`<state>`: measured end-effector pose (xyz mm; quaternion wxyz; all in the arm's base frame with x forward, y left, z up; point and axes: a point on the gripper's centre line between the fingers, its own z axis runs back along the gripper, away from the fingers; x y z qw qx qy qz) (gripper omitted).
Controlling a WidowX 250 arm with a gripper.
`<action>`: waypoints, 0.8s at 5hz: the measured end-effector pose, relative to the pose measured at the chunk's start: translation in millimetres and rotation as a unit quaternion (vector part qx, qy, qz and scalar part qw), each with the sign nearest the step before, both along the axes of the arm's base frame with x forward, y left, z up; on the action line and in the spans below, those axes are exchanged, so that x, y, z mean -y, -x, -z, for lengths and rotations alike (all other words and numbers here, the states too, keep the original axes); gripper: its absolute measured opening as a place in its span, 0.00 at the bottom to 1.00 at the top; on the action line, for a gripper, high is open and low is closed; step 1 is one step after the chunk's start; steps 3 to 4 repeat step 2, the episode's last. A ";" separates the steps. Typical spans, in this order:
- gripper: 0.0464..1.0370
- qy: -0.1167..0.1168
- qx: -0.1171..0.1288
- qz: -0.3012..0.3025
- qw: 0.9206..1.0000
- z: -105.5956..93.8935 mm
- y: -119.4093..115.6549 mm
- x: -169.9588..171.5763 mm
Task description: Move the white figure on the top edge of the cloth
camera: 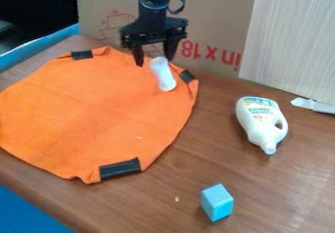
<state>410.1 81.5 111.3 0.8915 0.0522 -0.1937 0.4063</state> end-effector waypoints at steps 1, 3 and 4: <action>0.97 0.011 0.022 -0.001 1.000 -18.7 2.3 -2.7; 0.96 0.028 0.020 -0.002 0.999 -29.1 11.1 -14.9; 0.96 0.028 0.020 -0.002 0.999 -29.1 11.1 -14.9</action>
